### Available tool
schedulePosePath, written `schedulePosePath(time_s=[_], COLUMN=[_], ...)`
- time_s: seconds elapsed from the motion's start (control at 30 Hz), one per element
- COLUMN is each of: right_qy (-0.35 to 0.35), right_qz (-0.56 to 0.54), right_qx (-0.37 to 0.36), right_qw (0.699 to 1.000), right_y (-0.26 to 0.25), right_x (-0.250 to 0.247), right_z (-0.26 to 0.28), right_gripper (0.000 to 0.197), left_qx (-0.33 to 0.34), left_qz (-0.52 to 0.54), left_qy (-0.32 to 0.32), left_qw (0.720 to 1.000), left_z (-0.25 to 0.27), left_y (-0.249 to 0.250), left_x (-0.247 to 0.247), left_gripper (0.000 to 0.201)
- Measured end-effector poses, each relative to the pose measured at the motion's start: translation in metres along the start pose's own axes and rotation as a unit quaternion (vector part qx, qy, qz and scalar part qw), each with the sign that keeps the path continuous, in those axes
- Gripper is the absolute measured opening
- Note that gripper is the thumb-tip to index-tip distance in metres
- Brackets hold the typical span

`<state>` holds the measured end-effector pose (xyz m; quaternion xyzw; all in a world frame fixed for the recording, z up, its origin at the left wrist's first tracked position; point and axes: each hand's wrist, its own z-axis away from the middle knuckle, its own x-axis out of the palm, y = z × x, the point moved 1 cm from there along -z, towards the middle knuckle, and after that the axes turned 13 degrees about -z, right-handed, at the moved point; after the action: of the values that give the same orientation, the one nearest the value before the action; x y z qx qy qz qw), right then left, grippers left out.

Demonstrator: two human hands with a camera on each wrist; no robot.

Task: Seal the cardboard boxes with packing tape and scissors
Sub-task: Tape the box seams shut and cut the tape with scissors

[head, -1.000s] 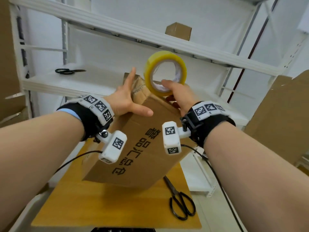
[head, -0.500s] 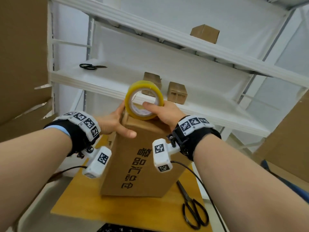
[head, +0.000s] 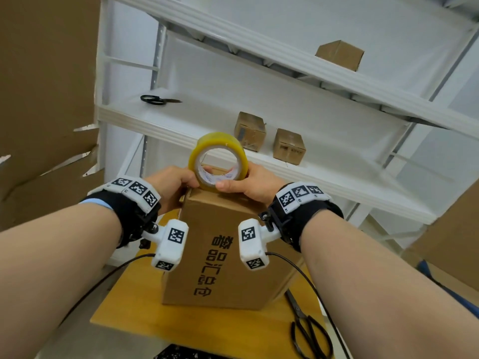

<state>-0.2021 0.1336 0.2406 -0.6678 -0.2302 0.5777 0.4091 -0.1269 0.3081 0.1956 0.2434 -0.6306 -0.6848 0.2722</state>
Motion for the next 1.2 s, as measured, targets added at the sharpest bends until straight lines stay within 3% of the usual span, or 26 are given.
schedulePosePath(time_s=[0.3, 0.53, 0.6, 0.67, 0.83, 0.93, 1.1, 1.2], right_qy=[0.025, 0.050, 0.064, 0.072, 0.079, 0.082, 0.087, 0.087], right_qz=[-0.058, -0.217, -0.272, -0.300, -0.304, -0.314, -0.312, -0.311], right_qx=[0.000, -0.001, 0.005, 0.004, 0.000, 0.005, 0.006, 0.003], right_qw=[0.998, 0.975, 0.960, 0.951, 0.949, 0.946, 0.946, 0.946], right_y=[0.007, 0.014, 0.017, 0.019, 0.022, 0.022, 0.022, 0.021], right_x=[0.000, -0.009, -0.012, -0.013, -0.011, -0.011, -0.010, -0.009], right_z=[0.005, 0.011, 0.011, 0.012, 0.010, 0.010, 0.011, 0.012], right_gripper=[0.060, 0.037, 0.031, 0.027, 0.025, 0.025, 0.024, 0.025], left_qx=[0.006, 0.035, 0.027, 0.023, -0.008, -0.013, 0.006, 0.015], left_qz=[-0.107, -0.197, -0.222, -0.238, -0.241, -0.221, -0.270, -0.301], left_qy=[0.040, 0.071, 0.056, 0.047, 0.060, 0.062, 0.102, 0.104], left_qw=[0.993, 0.977, 0.973, 0.970, 0.969, 0.973, 0.957, 0.948], left_z=[0.003, 0.006, 0.008, 0.007, 0.005, 0.002, 0.003, -0.001], left_y=[-0.004, 0.003, 0.005, 0.004, 0.010, 0.010, 0.016, 0.017], left_x=[0.001, 0.004, 0.001, -0.002, -0.001, -0.002, 0.003, 0.003], left_gripper=[0.042, 0.021, 0.041, 0.048, 0.039, 0.049, 0.015, 0.021])
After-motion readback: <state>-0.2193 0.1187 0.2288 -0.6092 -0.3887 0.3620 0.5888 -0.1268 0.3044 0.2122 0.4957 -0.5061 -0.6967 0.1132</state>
